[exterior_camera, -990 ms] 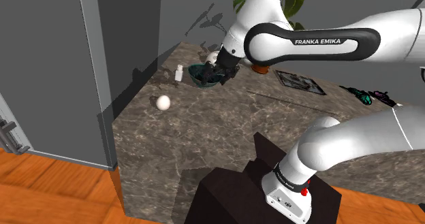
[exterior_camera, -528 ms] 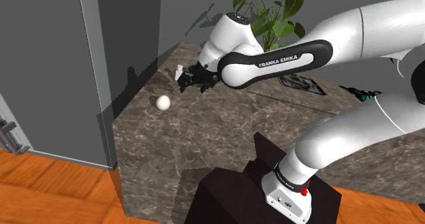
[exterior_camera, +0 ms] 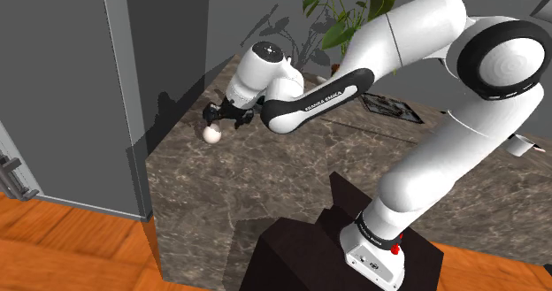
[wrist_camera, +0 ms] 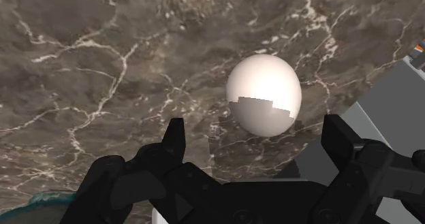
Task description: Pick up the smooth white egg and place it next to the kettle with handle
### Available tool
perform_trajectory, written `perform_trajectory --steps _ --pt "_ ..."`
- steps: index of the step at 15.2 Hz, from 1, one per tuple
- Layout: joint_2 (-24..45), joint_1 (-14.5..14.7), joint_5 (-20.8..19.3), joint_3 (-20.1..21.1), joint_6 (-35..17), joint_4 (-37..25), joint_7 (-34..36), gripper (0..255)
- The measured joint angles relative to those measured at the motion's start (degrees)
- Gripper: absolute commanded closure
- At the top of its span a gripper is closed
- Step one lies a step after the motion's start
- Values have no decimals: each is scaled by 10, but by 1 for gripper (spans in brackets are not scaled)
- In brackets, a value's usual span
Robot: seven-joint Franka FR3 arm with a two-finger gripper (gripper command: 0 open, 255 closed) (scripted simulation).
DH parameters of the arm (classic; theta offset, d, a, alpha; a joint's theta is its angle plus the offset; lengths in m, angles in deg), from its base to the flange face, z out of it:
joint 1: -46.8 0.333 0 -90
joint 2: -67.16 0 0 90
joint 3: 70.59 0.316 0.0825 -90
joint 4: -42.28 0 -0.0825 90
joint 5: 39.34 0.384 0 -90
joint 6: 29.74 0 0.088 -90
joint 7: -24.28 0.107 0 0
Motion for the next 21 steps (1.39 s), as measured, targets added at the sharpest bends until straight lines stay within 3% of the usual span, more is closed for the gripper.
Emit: perform_trajectory --steps 1,3,6,9,15,16,21 --pt "34 -3 -62 4 1 -21 56 0" --pt "69 5 -128 -4 0 -40 115 0" --pt "101 15 -181 -17 -2 -56 155 0" --pt "125 22 -220 -32 -7 -64 181 0" --pt "136 27 -233 -36 -7 -71 190 0" --pt "136 27 -233 -36 -7 -71 190 255" --pt "135 26 -233 -37 -7 -71 190 255"
